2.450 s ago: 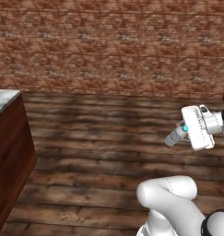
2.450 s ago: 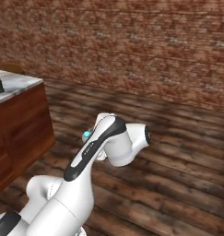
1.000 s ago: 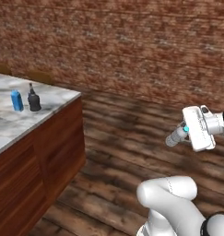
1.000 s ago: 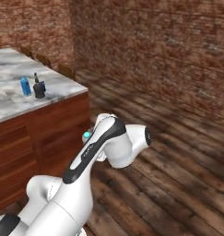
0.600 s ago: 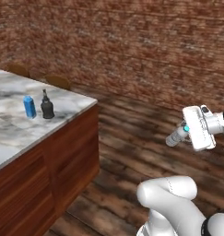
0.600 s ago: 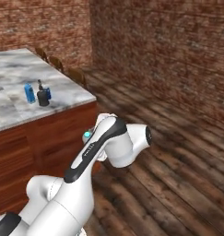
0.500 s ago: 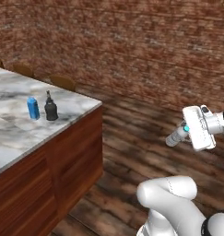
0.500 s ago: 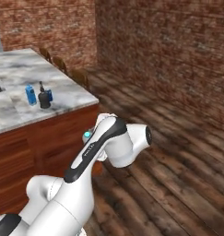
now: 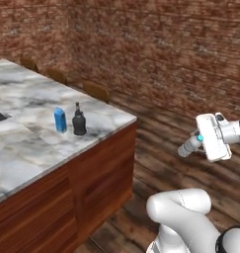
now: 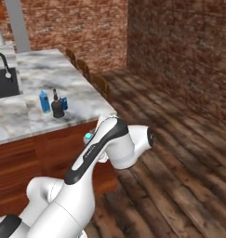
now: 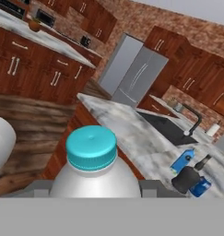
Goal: Move the drinks to the dining counter.
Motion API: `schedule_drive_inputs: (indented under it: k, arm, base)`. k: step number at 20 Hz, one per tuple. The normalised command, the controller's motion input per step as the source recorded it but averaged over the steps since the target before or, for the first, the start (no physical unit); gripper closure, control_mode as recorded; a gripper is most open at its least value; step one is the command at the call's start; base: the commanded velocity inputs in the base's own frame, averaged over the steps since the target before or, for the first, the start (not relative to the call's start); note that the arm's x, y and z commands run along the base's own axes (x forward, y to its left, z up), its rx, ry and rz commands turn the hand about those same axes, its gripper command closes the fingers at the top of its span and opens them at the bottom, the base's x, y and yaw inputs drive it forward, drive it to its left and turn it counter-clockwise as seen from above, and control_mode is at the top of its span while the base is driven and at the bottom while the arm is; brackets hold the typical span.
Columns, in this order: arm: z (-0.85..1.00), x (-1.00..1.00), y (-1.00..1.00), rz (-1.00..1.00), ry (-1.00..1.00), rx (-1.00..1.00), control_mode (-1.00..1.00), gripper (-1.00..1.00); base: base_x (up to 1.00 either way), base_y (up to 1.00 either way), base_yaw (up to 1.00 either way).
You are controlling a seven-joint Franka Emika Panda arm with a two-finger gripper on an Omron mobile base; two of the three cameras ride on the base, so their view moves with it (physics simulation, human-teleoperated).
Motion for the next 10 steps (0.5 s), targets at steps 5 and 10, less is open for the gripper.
schedule_drive_inputs:
  k: [5, 10]
  arm:
    - [0.0, 0.0, 0.0, 0.0, 0.0, 0.0, 1.0, 1.0]
    - [0.0, 0.0, 0.0, 0.0, 0.0, 0.0, 1.0, 1.0]
  base:
    - [0.66, 0.0, 0.33]
    - [0.76, -0.01, 0.32]
